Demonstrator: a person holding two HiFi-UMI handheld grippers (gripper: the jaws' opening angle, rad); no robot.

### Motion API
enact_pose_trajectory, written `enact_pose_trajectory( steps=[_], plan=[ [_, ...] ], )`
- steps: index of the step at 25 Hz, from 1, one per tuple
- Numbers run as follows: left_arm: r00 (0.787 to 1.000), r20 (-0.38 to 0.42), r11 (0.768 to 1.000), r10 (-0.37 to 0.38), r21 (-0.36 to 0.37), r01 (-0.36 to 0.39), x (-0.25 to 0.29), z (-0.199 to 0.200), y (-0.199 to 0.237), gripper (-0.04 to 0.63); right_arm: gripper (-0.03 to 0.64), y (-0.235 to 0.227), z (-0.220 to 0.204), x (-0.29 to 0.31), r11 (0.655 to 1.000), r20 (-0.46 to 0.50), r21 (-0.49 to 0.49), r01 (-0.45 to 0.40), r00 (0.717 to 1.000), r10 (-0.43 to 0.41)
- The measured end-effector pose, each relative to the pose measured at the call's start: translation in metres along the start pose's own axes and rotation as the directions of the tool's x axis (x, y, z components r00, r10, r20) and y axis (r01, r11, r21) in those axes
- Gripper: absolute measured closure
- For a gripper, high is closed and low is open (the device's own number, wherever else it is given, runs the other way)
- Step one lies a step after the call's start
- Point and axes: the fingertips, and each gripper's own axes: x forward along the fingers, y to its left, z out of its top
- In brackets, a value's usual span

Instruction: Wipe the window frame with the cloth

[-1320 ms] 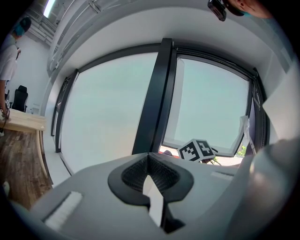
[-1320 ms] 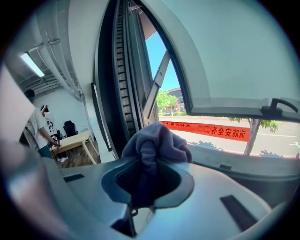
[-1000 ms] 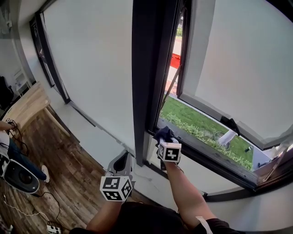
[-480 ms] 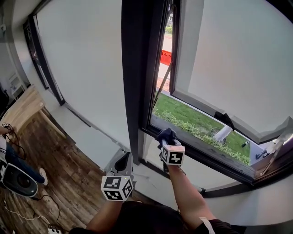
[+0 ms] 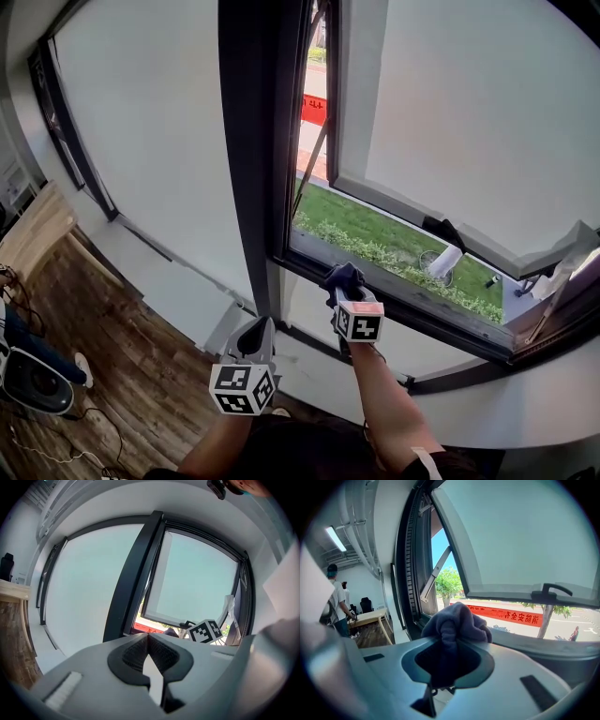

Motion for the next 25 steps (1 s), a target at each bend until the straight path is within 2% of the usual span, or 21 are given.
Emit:
enact_pose_trajectory(
  steps=[6, 11, 17, 25],
  plan=[
    [0.999, -0.011, 1.000, -0.031, 0.005, 0.031, 0.003, -0.004, -0.015, 0.588, 0.551, -0.014, -0.005, -0.012, 1.000, -0.007, 0.011, 0.003, 1.000, -0.003],
    [0.999, -0.028, 0.999, -0.039, 0.006, 0.040, 0.005, -0.010, -0.019, 0.588, 0.551, -0.018, -0.007, -0.016, 1.000, -0.042, -0.019, -0.022, 0.999, 0.021],
    [0.997, -0.044, 0.998, -0.058, 0.018, 0.059, 0.008, -0.013, -0.028, 0.588, 0.551, -0.024, -0.011, -0.023, 0.998, -0.038, -0.063, 0.001, 0.999, -0.004],
    [0.993, -0.072, 0.995, -0.092, 0.024, 0.094, 0.015, -0.021, -0.038, 0.588, 0.551, -0.037, -0.017, -0.035, 0.998, -0.050, -0.065, 0.010, 0.999, -0.013]
  ],
)
